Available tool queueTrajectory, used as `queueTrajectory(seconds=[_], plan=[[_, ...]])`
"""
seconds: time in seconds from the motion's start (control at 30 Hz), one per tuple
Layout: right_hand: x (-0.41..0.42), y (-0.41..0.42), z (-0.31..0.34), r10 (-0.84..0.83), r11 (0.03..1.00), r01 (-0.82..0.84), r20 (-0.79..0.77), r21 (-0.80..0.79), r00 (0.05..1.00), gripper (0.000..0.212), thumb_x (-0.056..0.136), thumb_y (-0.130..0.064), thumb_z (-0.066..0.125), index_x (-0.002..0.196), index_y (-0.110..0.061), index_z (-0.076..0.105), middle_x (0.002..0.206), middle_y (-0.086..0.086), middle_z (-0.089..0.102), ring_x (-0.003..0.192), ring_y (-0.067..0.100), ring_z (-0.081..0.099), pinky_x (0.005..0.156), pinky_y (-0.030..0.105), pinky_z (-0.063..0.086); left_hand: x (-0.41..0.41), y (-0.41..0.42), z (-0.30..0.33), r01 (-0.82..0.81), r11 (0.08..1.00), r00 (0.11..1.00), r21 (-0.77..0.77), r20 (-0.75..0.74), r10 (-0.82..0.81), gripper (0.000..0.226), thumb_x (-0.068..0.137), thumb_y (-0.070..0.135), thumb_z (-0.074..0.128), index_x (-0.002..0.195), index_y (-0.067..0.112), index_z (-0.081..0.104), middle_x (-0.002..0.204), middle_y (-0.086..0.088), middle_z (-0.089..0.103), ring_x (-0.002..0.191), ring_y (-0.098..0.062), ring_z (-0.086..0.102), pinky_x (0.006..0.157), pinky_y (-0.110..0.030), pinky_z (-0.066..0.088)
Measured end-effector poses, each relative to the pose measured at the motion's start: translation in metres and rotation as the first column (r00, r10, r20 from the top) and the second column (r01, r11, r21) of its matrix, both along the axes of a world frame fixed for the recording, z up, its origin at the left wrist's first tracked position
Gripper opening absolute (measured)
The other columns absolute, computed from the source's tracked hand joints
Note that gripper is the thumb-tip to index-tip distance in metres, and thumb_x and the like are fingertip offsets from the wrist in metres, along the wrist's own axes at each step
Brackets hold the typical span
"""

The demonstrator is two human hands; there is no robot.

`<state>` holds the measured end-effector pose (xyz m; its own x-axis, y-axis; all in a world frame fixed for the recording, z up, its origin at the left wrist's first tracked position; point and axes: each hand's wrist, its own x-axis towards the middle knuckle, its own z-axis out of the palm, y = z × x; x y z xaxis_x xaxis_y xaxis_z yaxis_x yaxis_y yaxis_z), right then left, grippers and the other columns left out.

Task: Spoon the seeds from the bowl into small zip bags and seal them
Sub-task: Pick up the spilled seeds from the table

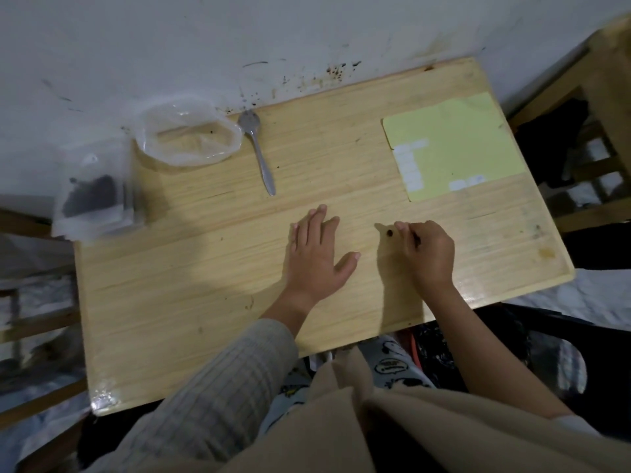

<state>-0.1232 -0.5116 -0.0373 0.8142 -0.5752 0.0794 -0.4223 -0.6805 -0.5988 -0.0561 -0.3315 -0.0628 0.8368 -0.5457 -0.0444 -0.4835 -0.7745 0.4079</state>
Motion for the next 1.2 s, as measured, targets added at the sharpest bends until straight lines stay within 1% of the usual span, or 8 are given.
queueTrajectory(seconds=[0.2,0.5,0.63,0.73,0.87,0.97,1.07,1.2], plan=[[-0.001,0.01,-0.004,0.056,0.997,-0.053,-0.054,0.05,0.997,0.017,0.09,-0.015,0.062,0.101,-0.009,0.073,0.065,-0.001,0.045,0.059,0.016,0.045,0.051,0.015,0.027,0.0,0.0,-0.001,0.004,1.0,1.0,-0.023,-0.004,-0.004,0.068,0.085,0.059,0.044,0.136,0.014,0.044,0.151,-0.009,0.033,0.141,-0.028,0.024,0.115,-0.05,0.014],[0.004,0.023,-0.009,-0.041,0.999,0.041,-0.077,0.004,0.996,0.015,0.09,-0.012,0.061,0.087,-0.001,0.071,0.074,0.012,0.06,0.061,0.027,0.056,0.055,0.026,0.034,0.001,0.003,-0.002,0.017,0.998,1.0,-0.058,-0.009,-0.017,0.068,0.085,0.059,0.044,0.136,0.014,0.045,0.151,-0.009,0.033,0.141,-0.028,0.025,0.115,-0.048,0.012],[0.014,0.037,0.002,-0.199,0.959,0.197,-0.012,0.205,0.98,0.016,0.09,-0.016,0.06,0.082,-0.004,0.066,0.067,0.002,0.056,0.061,0.015,0.05,0.059,0.025,0.036,0.004,0.006,-0.001,0.023,0.994,0.999,-0.108,-0.035,-0.026,0.065,0.085,0.057,0.044,0.135,0.015,0.046,0.151,-0.008,0.032,0.141,-0.028,0.025,0.115,-0.048,0.012],[0.031,0.054,0.012,-0.337,0.847,0.316,-0.029,0.427,0.941,0.017,0.092,-0.021,0.057,0.083,-0.007,0.061,0.064,-0.004,0.05,0.059,0.009,0.047,0.055,0.016,0.037,0.009,0.012,0.0,0.062,0.99,0.994,-0.128,-0.083,-0.073,0.063,0.085,0.052,0.046,0.136,0.016,0.045,0.154,-0.006,0.027,0.143,-0.025,0.02,0.115,-0.046,0.01],[0.051,0.076,0.022,-0.352,0.801,0.317,-0.028,0.508,0.936,0.016,0.096,-0.02,0.051,0.091,-0.006,0.058,0.071,-0.003,0.052,0.063,0.006,0.048,0.054,0.006,0.036,0.019,0.032,0.004,0.129,0.981,0.987,-0.144,-0.074,-0.141,0.062,0.085,0.048,0.041,0.134,0.011,0.048,0.15,-0.007,0.034,0.139,-0.024,0.025,0.116,-0.041,0.019],[0.066,0.095,0.023,-0.369,0.74,0.332,-0.059,0.585,0.927,0.017,0.099,-0.018,0.041,0.094,-0.007,0.053,0.079,-0.001,0.051,0.072,0.013,0.049,0.064,0.016,0.039,0.029,0.061,0.005,0.05,0.986,0.997,-0.156,-0.05,-0.058,0.058,0.085,0.045,0.04,0.129,0.009,0.052,0.145,-0.01,0.04,0.133,-0.026,0.033,0.112,-0.041,0.027],[0.081,0.112,0.02,-0.397,0.635,0.371,-0.126,0.678,0.909,0.025,0.095,-0.015,0.035,0.072,-0.013,0.046,0.07,0.001,0.045,0.068,0.024,0.046,0.064,0.038,0.042,0.048,0.092,0.007,-0.127,0.98,0.992,-0.156,-0.021,0.125,0.055,0.086,0.042,0.044,0.126,0.005,0.053,0.138,-0.017,0.044,0.127,-0.033,0.038,0.107,-0.046,0.034],[0.1,0.134,0.026,-0.372,0.587,0.36,-0.153,0.725,0.915,0.04,0.096,-0.02,0.035,0.058,-0.015,0.027,0.057,0.003,0.03,0.051,0.02,0.029,0.048,0.03,0.032,0.083,0.121,0.018,-0.324,0.925,0.942,-0.197,0.02,0.335,0.059,0.085,0.04,0.05,0.13,0.001,0.047,0.136,-0.027,0.039,0.125,-0.042,0.038,0.101,-0.05,0.038]])
